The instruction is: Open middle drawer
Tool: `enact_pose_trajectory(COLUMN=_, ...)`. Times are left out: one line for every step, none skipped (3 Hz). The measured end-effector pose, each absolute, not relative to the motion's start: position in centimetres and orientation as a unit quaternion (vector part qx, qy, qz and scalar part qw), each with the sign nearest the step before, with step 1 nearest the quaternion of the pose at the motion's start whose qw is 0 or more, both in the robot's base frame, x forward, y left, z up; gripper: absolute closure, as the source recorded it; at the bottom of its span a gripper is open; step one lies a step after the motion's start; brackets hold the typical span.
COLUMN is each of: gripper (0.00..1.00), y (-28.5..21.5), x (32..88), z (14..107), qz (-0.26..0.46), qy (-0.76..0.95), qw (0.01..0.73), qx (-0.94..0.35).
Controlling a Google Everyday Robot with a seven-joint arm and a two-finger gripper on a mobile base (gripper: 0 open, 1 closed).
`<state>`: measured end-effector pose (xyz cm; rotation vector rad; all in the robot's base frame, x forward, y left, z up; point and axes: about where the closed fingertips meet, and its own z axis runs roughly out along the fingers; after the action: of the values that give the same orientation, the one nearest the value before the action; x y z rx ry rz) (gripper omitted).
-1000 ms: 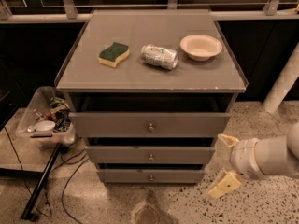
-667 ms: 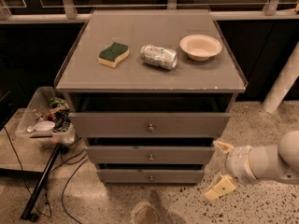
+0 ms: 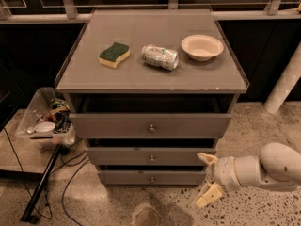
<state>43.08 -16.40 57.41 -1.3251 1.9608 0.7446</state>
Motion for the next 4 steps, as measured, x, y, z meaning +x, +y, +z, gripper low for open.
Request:
enact_pose_trajectory(gripper=0.0, y=-16.4, x=43.1, z=57.4, qz=0.284, qy=0.748, qw=0.324, qx=-0.505)
enact_pose_trajectory(gripper=0.0, y=-16.4, x=42.4, z=57.7, qz=0.268, qy=0.76, qw=0.322, qx=-0.497)
enact_pose_trajectory(gripper=0.0, y=-15.4, x=43.8, z=56.3, qz=0.252, qy=0.76, qw=0.35, qx=-0.486)
enact_pose_trajectory(gripper=0.0, y=-14.7, x=46.3, z=54.5, qz=0.25, qy=0.747, qw=0.403, qx=-0.466)
